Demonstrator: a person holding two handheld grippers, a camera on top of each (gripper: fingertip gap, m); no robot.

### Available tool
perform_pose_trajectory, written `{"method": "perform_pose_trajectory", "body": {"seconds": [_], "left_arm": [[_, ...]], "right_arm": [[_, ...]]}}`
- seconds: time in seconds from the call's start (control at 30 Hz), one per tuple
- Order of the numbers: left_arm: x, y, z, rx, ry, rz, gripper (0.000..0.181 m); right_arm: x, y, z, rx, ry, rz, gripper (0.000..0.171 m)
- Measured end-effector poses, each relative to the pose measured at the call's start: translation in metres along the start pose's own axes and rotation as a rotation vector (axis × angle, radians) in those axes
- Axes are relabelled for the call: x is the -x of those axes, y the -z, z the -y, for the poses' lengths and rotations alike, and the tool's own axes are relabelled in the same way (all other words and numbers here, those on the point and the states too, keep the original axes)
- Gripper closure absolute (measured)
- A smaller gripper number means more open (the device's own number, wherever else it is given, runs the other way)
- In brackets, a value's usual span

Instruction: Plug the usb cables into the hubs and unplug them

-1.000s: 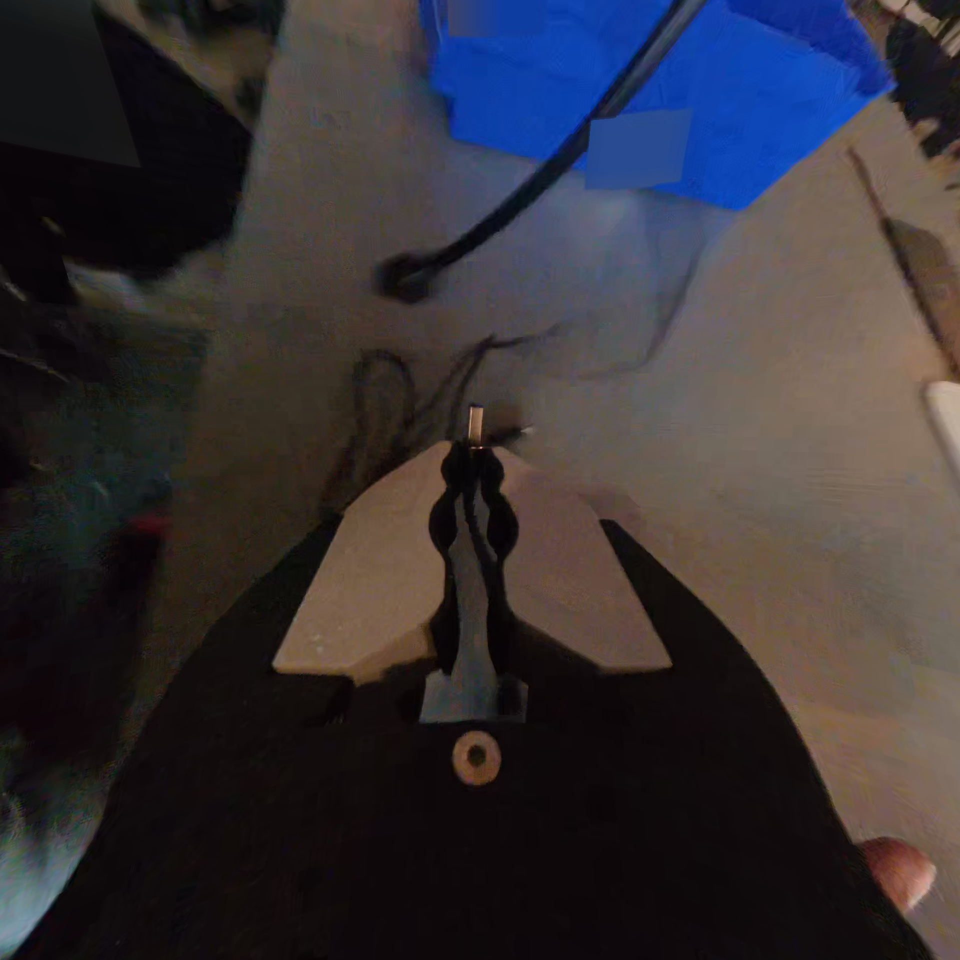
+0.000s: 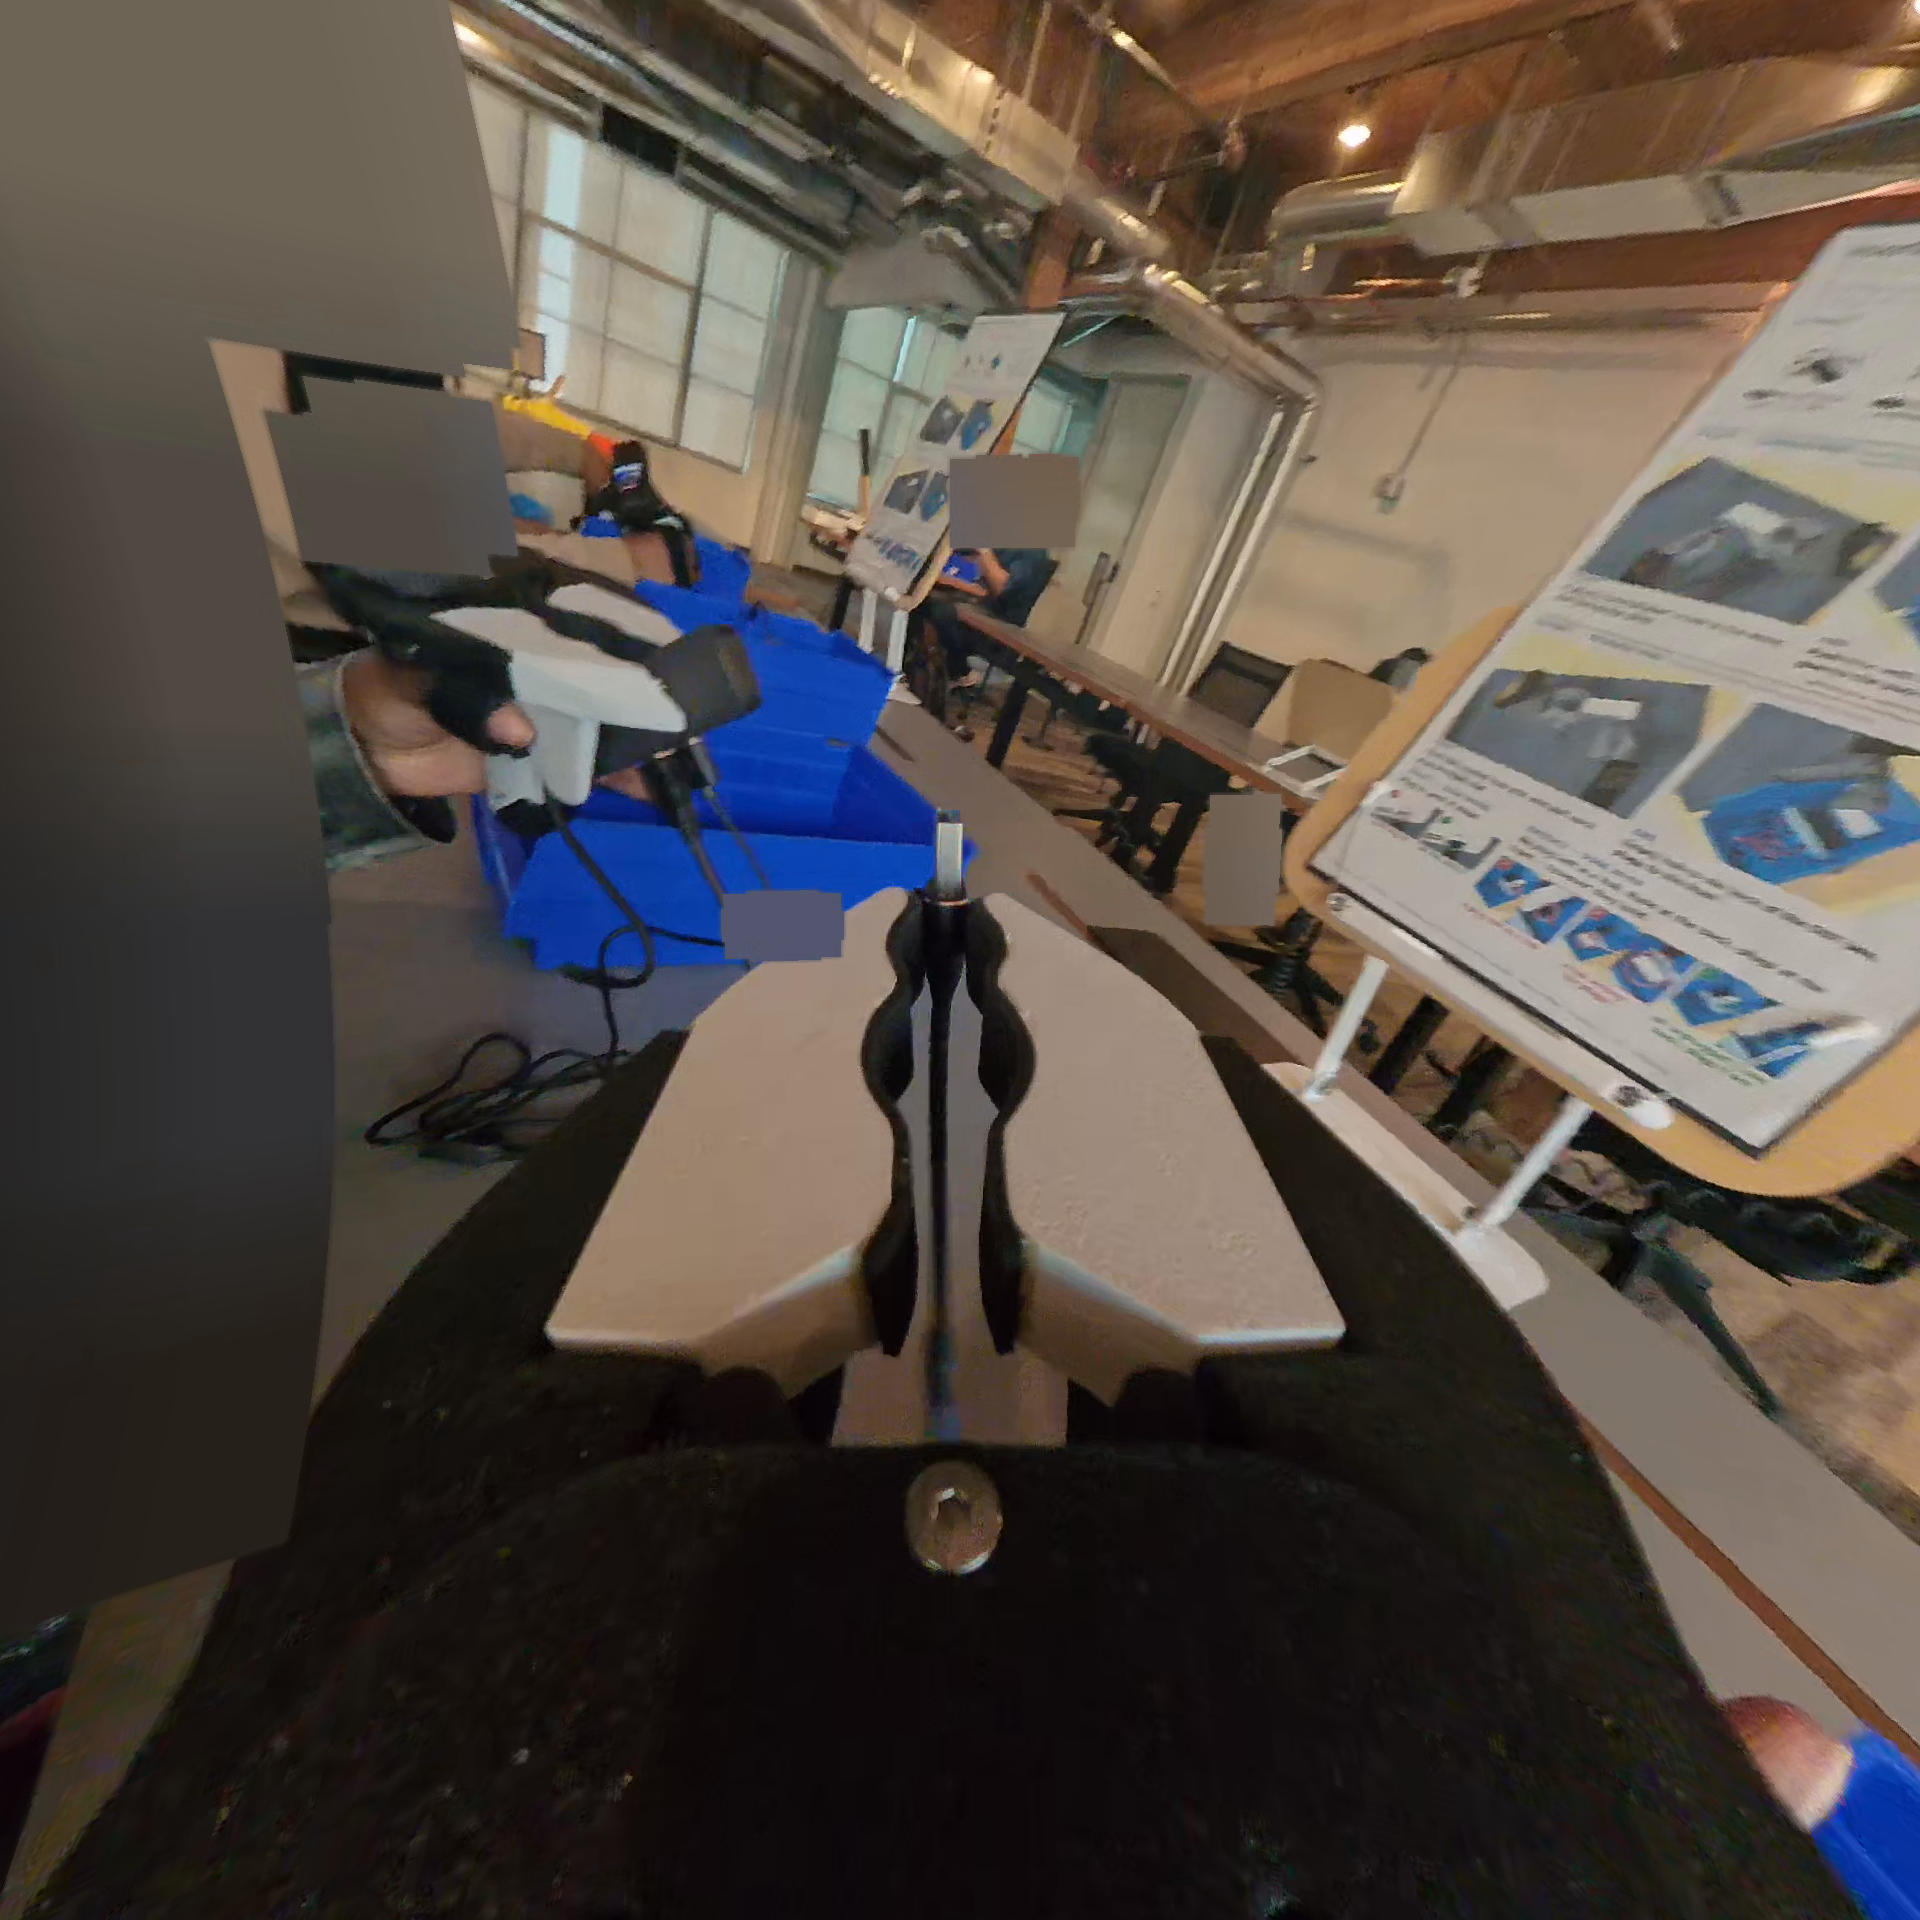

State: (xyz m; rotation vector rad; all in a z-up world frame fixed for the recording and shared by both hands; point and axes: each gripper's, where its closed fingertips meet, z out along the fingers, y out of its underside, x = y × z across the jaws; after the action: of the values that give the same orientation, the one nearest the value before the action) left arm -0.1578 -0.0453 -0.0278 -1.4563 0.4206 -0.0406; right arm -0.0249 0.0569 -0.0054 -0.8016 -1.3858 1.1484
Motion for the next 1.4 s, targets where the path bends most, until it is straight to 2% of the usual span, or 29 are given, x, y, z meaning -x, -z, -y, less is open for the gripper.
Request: {"method": "perform_pose_trajectory", "body": {"seconds": [0.17, 0.37, 0.47, 0.6, 0.8, 1.2, 1.4], "left_arm": [[-0.002, 0.001, 0.005, -0.041, 0.001, 0.003, 0.169], [-0.005, -0.001, 0.004, -0.030, 0.002, -0.005, 0.169], [-0.009, -0.003, 0.004, -0.032, -0.001, -0.010, 0.169], [-0.011, -0.004, 0.003, -0.022, -0.004, -0.015, 0.169], [-0.013, -0.005, 0.003, -0.019, -0.004, -0.016, 0.169], [-0.007, -0.004, -0.001, -0.013, 0.016, 0.006, 0.169], [-0.006, -0.002, 0.000, -0.013, 0.014, 0.006, 0.169]], "right_arm": [[-0.038, 0.044, 0.018, -0.034, 0.013, -0.177, 0.164], [-0.084, 0.116, 0.029, -0.024, 0.048, -0.443, 0.164], [-0.102, 0.147, 0.018, 0.047, 0.052, -0.545, 0.165], [-0.119, 0.175, -0.020, 0.240, -0.012, -0.606, 0.165], [-0.116, 0.192, -0.071, 0.481, -0.108, -0.532, 0.165], [-0.095, 0.207, -0.159, 1.046, -0.013, -0.370, 0.165], [-0.087, 0.206, -0.179, 1.128, -0.038, -0.305, 0.164]]}}
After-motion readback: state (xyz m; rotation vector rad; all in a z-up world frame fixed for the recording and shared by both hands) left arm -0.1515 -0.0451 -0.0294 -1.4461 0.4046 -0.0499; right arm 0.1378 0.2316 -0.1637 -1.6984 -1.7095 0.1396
